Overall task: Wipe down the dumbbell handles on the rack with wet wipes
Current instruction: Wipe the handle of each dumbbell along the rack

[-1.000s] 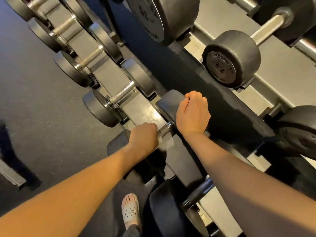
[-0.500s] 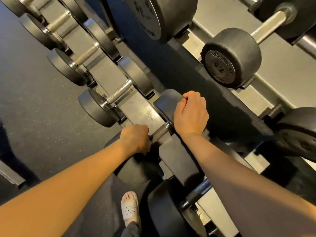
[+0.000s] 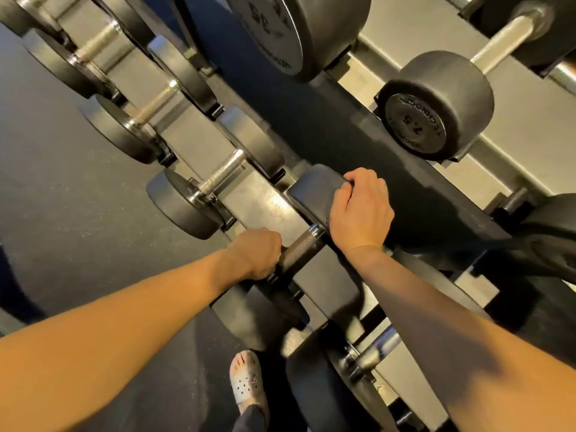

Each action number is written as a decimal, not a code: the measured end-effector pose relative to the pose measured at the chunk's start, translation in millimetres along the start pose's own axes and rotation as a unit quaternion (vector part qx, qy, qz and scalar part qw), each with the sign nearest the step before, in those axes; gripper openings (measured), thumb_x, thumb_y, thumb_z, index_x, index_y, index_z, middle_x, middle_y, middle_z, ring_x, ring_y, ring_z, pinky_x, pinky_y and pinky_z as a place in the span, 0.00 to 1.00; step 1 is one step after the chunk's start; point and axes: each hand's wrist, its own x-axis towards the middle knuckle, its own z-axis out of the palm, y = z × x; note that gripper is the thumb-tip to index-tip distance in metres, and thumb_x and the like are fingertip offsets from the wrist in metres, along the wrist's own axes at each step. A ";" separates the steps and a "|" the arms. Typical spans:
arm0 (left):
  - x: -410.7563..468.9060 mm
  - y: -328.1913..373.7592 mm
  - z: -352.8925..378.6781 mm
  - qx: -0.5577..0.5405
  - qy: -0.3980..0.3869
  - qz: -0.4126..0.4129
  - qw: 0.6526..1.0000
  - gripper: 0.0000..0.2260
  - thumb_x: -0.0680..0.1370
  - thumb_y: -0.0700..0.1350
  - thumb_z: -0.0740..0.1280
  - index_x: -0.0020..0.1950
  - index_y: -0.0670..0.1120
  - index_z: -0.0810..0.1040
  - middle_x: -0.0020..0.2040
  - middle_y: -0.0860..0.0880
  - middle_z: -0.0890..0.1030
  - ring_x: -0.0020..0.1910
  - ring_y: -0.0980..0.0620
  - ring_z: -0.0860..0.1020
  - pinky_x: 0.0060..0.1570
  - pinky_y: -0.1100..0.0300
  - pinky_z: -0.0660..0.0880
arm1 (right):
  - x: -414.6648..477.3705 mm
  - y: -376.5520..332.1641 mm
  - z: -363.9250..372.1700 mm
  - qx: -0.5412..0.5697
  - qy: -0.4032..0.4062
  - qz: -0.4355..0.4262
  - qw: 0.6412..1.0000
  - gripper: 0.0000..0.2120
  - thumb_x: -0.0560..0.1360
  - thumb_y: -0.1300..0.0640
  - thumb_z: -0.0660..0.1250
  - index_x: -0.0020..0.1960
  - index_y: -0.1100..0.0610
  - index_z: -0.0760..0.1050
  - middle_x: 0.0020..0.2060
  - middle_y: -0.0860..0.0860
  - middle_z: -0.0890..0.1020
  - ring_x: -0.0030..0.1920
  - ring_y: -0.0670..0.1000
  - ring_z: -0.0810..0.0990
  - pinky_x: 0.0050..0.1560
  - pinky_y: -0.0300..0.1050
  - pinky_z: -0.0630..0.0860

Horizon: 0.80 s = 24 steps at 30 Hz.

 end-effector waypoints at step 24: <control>1.5 -7.6 -24.2 -0.004 -0.083 -0.019 0.996 0.16 0.76 0.49 0.72 0.34 0.46 0.69 0.36 0.41 0.76 0.41 0.44 0.79 0.42 0.50 0.76 | -0.4 -2.5 0.7 -0.006 -0.002 0.010 1.000 0.08 0.81 0.54 0.56 0.55 0.52 0.73 0.47 0.48 0.75 0.47 0.48 0.72 0.40 0.48 0.74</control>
